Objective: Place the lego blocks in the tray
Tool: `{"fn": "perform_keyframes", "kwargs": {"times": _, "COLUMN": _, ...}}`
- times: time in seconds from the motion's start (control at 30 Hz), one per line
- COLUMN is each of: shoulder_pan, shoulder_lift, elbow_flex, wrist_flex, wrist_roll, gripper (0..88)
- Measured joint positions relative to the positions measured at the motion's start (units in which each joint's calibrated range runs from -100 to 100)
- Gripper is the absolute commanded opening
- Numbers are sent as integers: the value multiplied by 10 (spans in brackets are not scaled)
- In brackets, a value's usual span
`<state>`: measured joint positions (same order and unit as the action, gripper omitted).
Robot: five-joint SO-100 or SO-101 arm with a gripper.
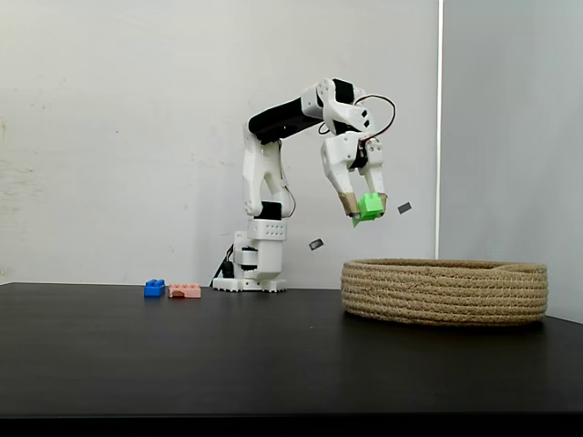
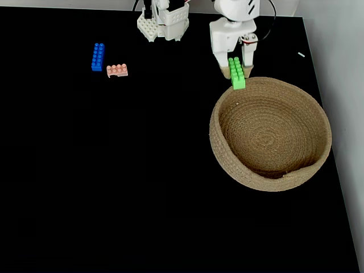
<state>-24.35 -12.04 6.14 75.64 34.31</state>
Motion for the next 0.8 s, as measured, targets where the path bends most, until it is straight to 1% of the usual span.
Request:
{"fn": "perform_keyframes", "kwargs": {"times": 0.13, "shoulder_pan": 5, "shoulder_lift": 81, "elbow_flex": -43, "wrist_flex": -40, "wrist_roll": 3, "gripper": 8}}
{"fn": "perform_keyframes", "kwargs": {"times": 0.17, "shoulder_pan": 6, "shoulder_lift": 98, "elbow_flex": -50, "wrist_flex": -49, "wrist_roll": 3, "gripper": 49}}
{"fn": "perform_keyframes", "kwargs": {"times": 0.27, "shoulder_pan": 6, "shoulder_lift": 142, "elbow_flex": -65, "wrist_flex": -69, "wrist_roll": 3, "gripper": 266}}
{"fn": "perform_keyframes", "kwargs": {"times": 0.3, "shoulder_pan": 6, "shoulder_lift": 154, "elbow_flex": -69, "wrist_flex": -73, "wrist_roll": 3, "gripper": 298}}
{"fn": "perform_keyframes", "kwargs": {"times": 0.57, "shoulder_pan": 6, "shoulder_lift": 182, "elbow_flex": -112, "wrist_flex": -64, "wrist_roll": -8, "gripper": 364}}
{"fn": "perform_keyframes", "kwargs": {"times": 0.7, "shoulder_pan": 13, "shoulder_lift": 170, "elbow_flex": -120, "wrist_flex": -33, "wrist_roll": -5, "gripper": 350}}
{"fn": "perform_keyframes", "kwargs": {"times": 0.8, "shoulder_pan": 42, "shoulder_lift": 132, "elbow_flex": -120, "wrist_flex": -6, "wrist_roll": 2, "gripper": 326}}
